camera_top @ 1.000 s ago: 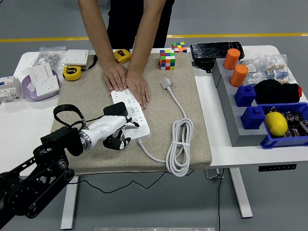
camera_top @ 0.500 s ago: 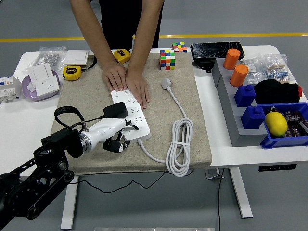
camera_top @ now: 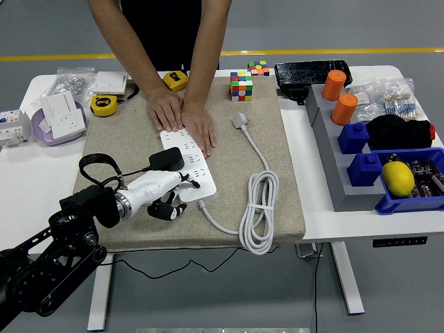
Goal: Pick up the plug,place it near the board,insert it into the board,press the button
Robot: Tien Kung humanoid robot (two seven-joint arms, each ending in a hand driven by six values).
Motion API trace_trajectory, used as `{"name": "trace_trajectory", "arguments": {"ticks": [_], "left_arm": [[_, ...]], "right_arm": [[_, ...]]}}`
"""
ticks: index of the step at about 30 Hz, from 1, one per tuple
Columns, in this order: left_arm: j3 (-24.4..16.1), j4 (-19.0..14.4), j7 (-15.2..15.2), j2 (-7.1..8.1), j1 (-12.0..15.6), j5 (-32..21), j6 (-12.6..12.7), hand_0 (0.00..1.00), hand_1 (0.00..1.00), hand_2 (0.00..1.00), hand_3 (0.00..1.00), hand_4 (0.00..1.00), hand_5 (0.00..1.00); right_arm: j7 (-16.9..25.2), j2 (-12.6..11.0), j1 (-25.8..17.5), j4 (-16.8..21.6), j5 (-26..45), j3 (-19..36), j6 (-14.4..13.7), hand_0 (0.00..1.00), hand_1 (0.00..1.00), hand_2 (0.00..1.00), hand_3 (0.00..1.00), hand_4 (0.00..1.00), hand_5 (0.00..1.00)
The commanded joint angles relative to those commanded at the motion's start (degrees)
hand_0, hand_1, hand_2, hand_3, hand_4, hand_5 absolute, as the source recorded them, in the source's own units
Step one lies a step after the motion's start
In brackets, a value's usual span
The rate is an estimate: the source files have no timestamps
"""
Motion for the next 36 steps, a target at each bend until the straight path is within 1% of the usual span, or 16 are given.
{"name": "trace_trajectory", "arguments": {"ticks": [6,8,12,13,14,16,18,19,20,21,22,24,25,31,32,36], "left_arm": [[-1.1,-2.3,0.0,0.14,0.4,0.2,-0.1,0.173,0.006,0.145,0.734,0.575,0.002],[-2.3,-4.4,0.2,0.1,1.0,0.1,-0.4,0.175,0.007,0.145,0.709,0.566,0.002],[-7.8,-10.7,-0.3,-0.82,4.5,-1.8,-0.3,0.175,0.007,0.145,0.709,0.566,0.002],[-9.5,-12.3,-1.1,-1.31,5.6,-2.8,0.6,0.209,0.051,0.185,0.652,0.48,0.034],[-11.1,-13.5,-1.6,-1.59,6.4,-3.5,1.3,0.209,0.051,0.185,0.652,0.48,0.034],[-15.4,-15.7,-4.4,-3.09,8.7,-7.5,4.7,0.209,0.051,0.185,0.652,0.48,0.034],[-19.3,-16.1,-7.2,-4.83,10.6,-11.8,8.1,0.209,0.051,0.185,0.652,0.48,0.034],[-20.9,-16.1,-8.3,-5.29,11.0,-13.8,9.5,0.329,0.201,0.283,0.612,0.757,0.16],[-23.7,-15.9,-10.5,-6.59,12.2,-16.6,12.2,0.329,0.201,0.283,0.612,0.757,0.16],[-25.7,-15.7,-11.6,-7.18,12.7,-18.2,13.8,0.329,0.201,0.283,0.612,0.757,0.16],[-27.9,-15.3,-12.4,-7.88,13.3,-20.5,14.8,0.329,0.201,0.283,0.612,0.757,0.16],[-31.8,-14.4,-12.7,-8.61,14.0,-23.9,15.1,0.329,0.201,0.283,0.612,0.757,0.16],[-33.6,-14.0,-12.7,-8.76,14.2,-25.2,15.0,0.637,0.766,0.734,0.665,0.914,0.37],[-41.2,-11.5,-11.2,-10.45,15.7,-33.8,13.0,0.637,0.766,0.734,0.665,0.914,0.37],[-42.4,-11.2,-10.9,-10.97,16.1,-35.9,12.7,0.847,0.899,0.861,0.844,0.963,0.564],[-44.5,-10.5,-10.2,-11.91,17.0,-43.3,11.9,0.847,0.899,0.861,0.844,0.963,0.564]], "right_arm": [[0.0,0.0,0.1,0.0,0.0,0.0,0.0,0.928,0.879,0.824,0.798,0.998,0.998],[0.0,0.0,0.1,0.0,0.0,0.1,0.0,0.928,0.879,0.824,0.798,0.998,0.998],[0.0,0.1,0.1,0.0,0.0,0.2,0.0,0.928,0.879,0.824,0.798,0.998,0.998],[0.0,0.1,0.1,0.0,-0.1,0.3,0.0,0.927,0.879,0.824,0.798,0.998,0.998],[0.0,0.1,0.1,0.0,-0.1,0.3,0.0,0.927,0.879,0.824,0.798,0.998,0.998],[0.0,0.2,0.0,0.0,0.0,0.4,0.0,0.927,0.879,0.824,0.798,0.998,0.998],[0.0,0.3,-0.1,0.0,-0.1,0.5,0.0,0.927,0.879,0.824,0.798,0.998,0.998],[0.0,0.3,-0.1,0.0,-0.1,0.5,0.0,0.927,0.879,0.824,0.798,0.998,0.998],[0.1,0.4,-0.1,0.0,-0.1,0.5,0.0,0.927,0.879,0.824,0.798,0.998,0.998],[0.2,0.4,-0.1,0.0,-0.1,0.6,0.0,0.927,0.879,0.824,0.798,0.998,0.998],[0.2,0.4,-0.1,0.0,-0.1,0.6,0.0,0.927,0.879,0.824,0.798,0.998,0.998],[0.2,0.5,-0.1,0.0,-0.1,0.6,0.0,0.927,0.879,0.824,0.798,0.998,0.998],[0.2,0.5,-0.1,0.0,-0.1,0.6,0.0,0.928,0.878,0.824,0.798,0.998,0.998],[0.1,0.4,0.0,0.0,-0.3,0.6,0.0,0.928,0.878,0.824,0.798,0.998,0.998],[0.1,0.3,0.0,0.0,-0.3,0.4,0.0,0.926,0.878,0.824,0.798,0.998,0.998],[0.0,0.3,0.0,0.0,-0.4,0.3,0.1,0.926,0.878,0.824,0.798,0.998,0.998]]}}
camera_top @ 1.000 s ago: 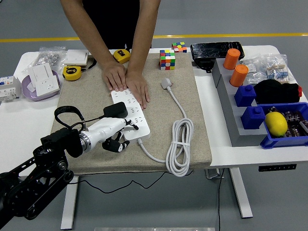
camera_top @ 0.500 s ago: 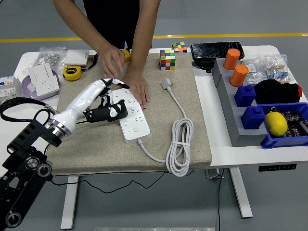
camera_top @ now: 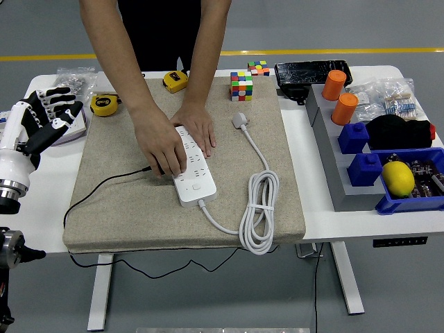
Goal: Pick up the plug,place it near the board,insert it into the board,press the button
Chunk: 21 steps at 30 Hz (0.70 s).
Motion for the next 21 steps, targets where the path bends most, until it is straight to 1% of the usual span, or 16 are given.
{"name": "trace_trajectory", "arguments": {"ticks": [1,2,4,6,7,8,19,20,21], "left_arm": [[-0.4,0.3,0.3,-0.16,0.3,-2.5,-0.4,0.847,0.899,0.861,0.844,0.963,0.564],[-0.7,0.6,0.5,-0.34,0.6,-4.9,-0.6,0.921,0.959,0.936,0.905,0.979,0.721],[-1.4,0.8,0.5,-0.64,1.0,-8.1,-0.7,0.921,0.959,0.936,0.905,0.979,0.721],[-2.0,1.0,0.6,-0.86,1.4,-9.2,-0.8,0.921,0.959,0.936,0.905,0.979,0.721],[-2.2,1.0,0.6,-0.88,1.6,-9.2,-0.9,0.921,0.959,0.936,0.905,0.979,0.721],[-2.4,1.1,0.6,-0.88,1.7,-9.1,-0.9,0.939,0.963,0.935,0.915,0.98,0.77],[-2.1,1.2,0.8,-0.73,1.7,-6.4,-1.4,0.933,0.955,0.922,0.909,0.971,0.788],[-2.1,1.2,0.8,-0.69,1.7,-5.8,-1.5,0.92,0.937,0.887,0.892,0.969,0.783],[-2.0,1.2,0.8,-0.67,1.6,-5.6,-1.5,0.92,0.937,0.887,0.892,0.969,0.783]], "right_arm": [[0.0,0.0,-0.1,0.0,0.0,-0.1,0.0,0.926,0.878,0.824,0.798,0.998,0.998],[-0.1,0.0,-0.1,0.0,-0.1,-0.1,0.0,0.925,0.877,0.824,0.798,0.998,0.998],[-0.1,-0.1,-0.1,0.0,-0.1,-0.1,0.0,0.925,0.877,0.824,0.798,0.998,0.998],[-0.1,-0.2,-0.2,0.0,-0.1,-0.2,0.0,0.925,0.877,0.824,0.798,0.998,0.998],[-0.1,-0.2,-0.2,0.0,-0.2,-0.2,0.0,0.925,0.877,0.824,0.798,0.998,0.998],[-0.1,-0.2,-0.2,0.0,-0.2,-0.2,0.0,0.926,0.878,0.824,0.798,0.998,0.998],[0.0,-0.3,-0.1,0.0,-0.4,-0.4,0.1,0.926,0.878,0.824,0.798,0.998,0.998],[0.0,-0.3,-0.1,0.0,-0.4,-0.3,0.1,0.925,0.878,0.824,0.798,0.998,0.998],[-0.1,-0.3,-0.2,0.0,-0.4,-0.3,0.1,0.925,0.878,0.824,0.798,0.998,0.998]]}}
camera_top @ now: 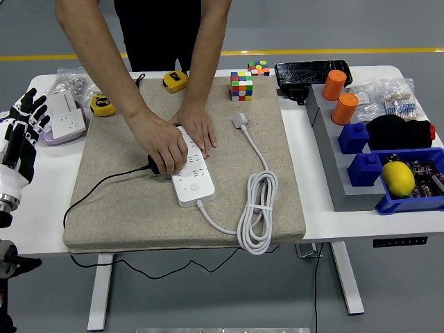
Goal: Pick up the plug,place it near the board,insert it into the board,press the button
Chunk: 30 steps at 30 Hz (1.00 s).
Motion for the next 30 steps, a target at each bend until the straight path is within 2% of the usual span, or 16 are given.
{"name": "trace_trajectory", "arguments": {"ticks": [4,5,10,11,16,17,22,23,28,29,30], "left_arm": [[0.1,-0.2,0.0,0.12,-0.4,3.2,-0.4,0.92,0.937,0.887,0.892,0.969,0.783],[0.2,-0.3,0.2,0.18,-0.4,4.2,-0.6,0.908,0.925,0.87,0.875,0.965,0.739],[0.1,-0.4,0.5,0.2,-0.4,6.3,-1.2,0.908,0.925,0.87,0.875,0.965,0.739],[0.1,-0.4,0.6,0.21,-0.3,6.7,-1.2,0.904,0.923,0.866,0.872,0.97,0.658],[0.0,-0.4,0.7,0.24,-0.4,8.1,-1.4,0.904,0.923,0.866,0.872,0.97,0.658],[0.0,-0.5,0.7,0.25,-0.4,8.3,-1.5,0.891,0.919,0.864,0.864,0.981,0.519],[0.2,-0.6,0.9,0.38,-0.2,9.7,-1.4,0.891,0.919,0.864,0.864,0.981,0.519],[0.2,-0.7,0.8,0.37,-0.3,10.2,-1.4,0.837,0.883,0.846,0.841,0.976,0.447],[0.6,-0.7,0.9,0.42,-0.4,12.3,-1.4,0.837,0.883,0.846,0.841,0.976,0.447],[0.7,-0.7,0.9,0.47,-0.4,12.5,-1.4,0.838,0.875,0.828,0.837,0.979,0.407],[0.7,-0.7,0.9,0.53,-0.5,12.8,-1.4,0.838,0.875,0.828,0.837,0.979,0.407]], "right_arm": [[-0.2,0.1,-0.1,0.0,-0.1,0.0,0.0,0.925,0.878,0.824,0.798,0.998,0.998],[-0.2,0.1,-0.1,0.0,-0.1,0.0,0.0,0.926,0.878,0.824,0.798,0.998,0.998],[0.0,-0.1,0.1,0.0,0.0,-0.2,0.0,0.926,0.878,0.824,0.798,0.998,0.998],[0.0,-0.2,0.2,0.0,0.0,-0.1,0.0,0.925,0.878,0.824,0.798,0.998,0.998],[-0.1,-0.2,0.1,0.0,0.2,-0.3,0.1,0.925,0.878,0.824,0.798,0.998,0.998],[-0.1,-0.2,0.1,0.0,0.2,-0.4,0.1,0.924,0.878,0.824,0.798,0.998,0.998],[-0.1,-0.1,-0.1,0.0,0.2,-0.3,0.1,0.924,0.878,0.824,0.798,0.998,0.998],[-0.1,-0.1,-0.1,0.0,0.1,-0.2,0.1,0.924,0.878,0.824,0.798,0.998,0.998],[0.0,-0.2,0.0,0.0,0.1,-0.1,0.0,0.924,0.878,0.824,0.798,0.998,0.998],[0.0,-0.2,0.0,0.0,0.2,-0.1,0.0,0.925,0.878,0.824,0.798,0.998,0.998],[0.0,-0.2,0.0,0.0,0.2,0.0,0.0,0.925,0.878,0.824,0.798,0.998,0.998]]}}
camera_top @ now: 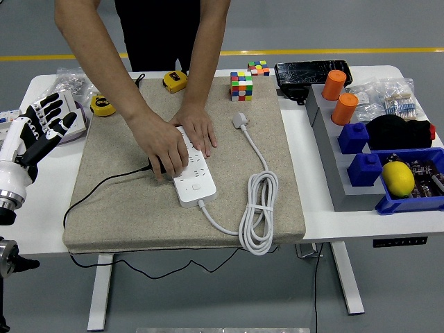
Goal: Pick up the plug,place it near the board,insert it into the board,press the button
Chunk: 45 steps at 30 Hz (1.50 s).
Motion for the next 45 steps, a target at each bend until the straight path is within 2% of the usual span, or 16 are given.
{"name": "trace_trajectory", "arguments": {"ticks": [13,19,26,33,38,45], "left_arm": [[-0.3,-0.4,0.1,0.09,-0.6,1.2,0.1,0.838,0.873,0.817,0.837,0.972,0.371],[-0.2,-0.1,0.2,1.03,-1.4,2.2,-0.3,0.839,0.872,0.819,0.837,0.971,0.364],[0.9,0.3,0.4,3.13,-2.7,8.6,-2.0,0.838,0.871,0.819,0.833,0.969,0.347],[2.5,0.5,0.2,4.99,-4.0,15.8,-2.6,0.836,0.869,0.816,0.832,0.97,0.341],[3.4,0.5,0.1,5.69,-4.5,19.6,-2.7,0.837,0.869,0.817,0.83,0.976,0.324],[4.3,0.5,0.2,6.15,-4.7,21.7,-3.0,0.839,0.87,0.817,0.827,0.982,0.323]], "right_arm": [[0.2,0.5,0.1,0.0,0.6,-0.1,0.0,0.924,0.878,0.824,0.798,0.998,0.998],[0.1,0.5,0.0,0.0,0.7,-0.1,0.0,0.924,0.878,0.824,0.799,0.998,0.998],[0.1,0.4,0.1,0.0,1.0,-0.2,-0.1,0.924,0.878,0.824,0.799,0.998,0.998],[0.1,0.3,0.1,0.0,0.9,-0.3,0.0,0.924,0.878,0.824,0.799,0.998,0.998],[0.0,0.2,0.1,0.0,0.7,-0.3,0.0,0.924,0.877,0.824,0.8,0.998,0.998],[0.0,0.0,-0.1,0.0,0.7,-0.4,-0.1,0.924,0.877,0.824,0.8,0.998,0.998]]}}
